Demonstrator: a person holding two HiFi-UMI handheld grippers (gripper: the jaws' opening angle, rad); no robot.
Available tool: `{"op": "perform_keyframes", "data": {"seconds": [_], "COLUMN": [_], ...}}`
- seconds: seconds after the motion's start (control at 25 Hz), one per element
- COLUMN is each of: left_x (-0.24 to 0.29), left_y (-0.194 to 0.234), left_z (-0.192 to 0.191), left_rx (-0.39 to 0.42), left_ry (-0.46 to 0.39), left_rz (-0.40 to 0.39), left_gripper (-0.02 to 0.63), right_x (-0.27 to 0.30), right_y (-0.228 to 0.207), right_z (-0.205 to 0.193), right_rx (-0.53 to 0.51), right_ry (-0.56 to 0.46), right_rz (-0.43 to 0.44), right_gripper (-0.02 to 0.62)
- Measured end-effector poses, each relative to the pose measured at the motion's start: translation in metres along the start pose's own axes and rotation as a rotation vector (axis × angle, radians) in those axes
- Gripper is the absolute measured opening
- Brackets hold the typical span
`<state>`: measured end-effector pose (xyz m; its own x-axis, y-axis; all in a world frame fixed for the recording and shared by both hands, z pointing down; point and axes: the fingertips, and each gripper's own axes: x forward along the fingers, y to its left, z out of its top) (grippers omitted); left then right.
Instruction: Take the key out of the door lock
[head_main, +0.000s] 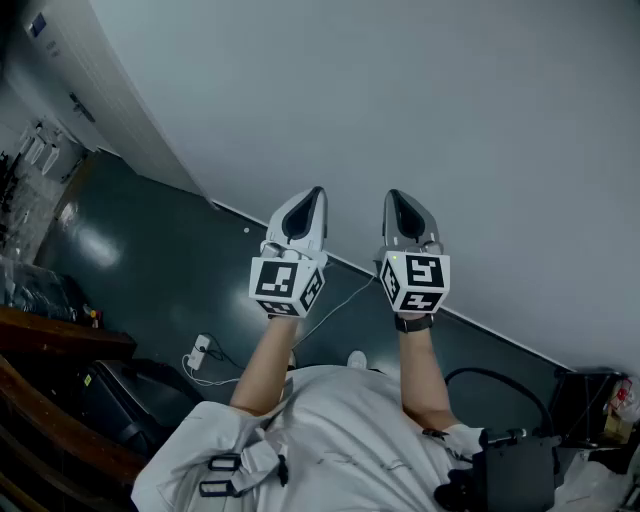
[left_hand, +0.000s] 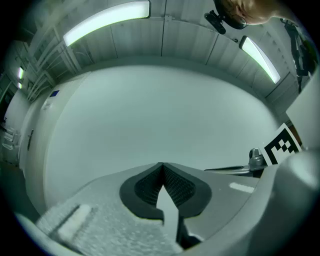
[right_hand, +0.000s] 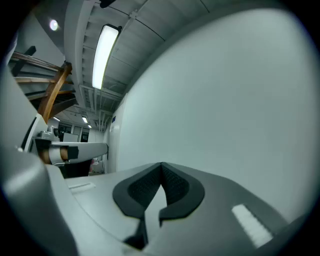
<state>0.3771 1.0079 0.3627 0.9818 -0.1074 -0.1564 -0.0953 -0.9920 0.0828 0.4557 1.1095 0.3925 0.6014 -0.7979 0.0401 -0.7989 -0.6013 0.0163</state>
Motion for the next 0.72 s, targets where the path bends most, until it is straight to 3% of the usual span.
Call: {"op": "perform_keyframes", "data": {"seconds": [0.28,0.72], "left_x": [-0.017,-0.11], "left_y": [0.03,0.126], "left_z": [0.004,0.024], "left_rx": [0.015,0.048], "left_ry": [0.012,0.006], "left_rz": [0.093,0.434], "left_gripper": [0.001,0.0], "right_x": [0.023,0.076], "right_y": [0.038,0.182], "right_z": [0.0,-0.004], "right_rx": [-0.001,0.024], "right_ry": [0.0,0.014], "right_rz": [0.121,0.498], "right_gripper": [0.0,0.001]}}
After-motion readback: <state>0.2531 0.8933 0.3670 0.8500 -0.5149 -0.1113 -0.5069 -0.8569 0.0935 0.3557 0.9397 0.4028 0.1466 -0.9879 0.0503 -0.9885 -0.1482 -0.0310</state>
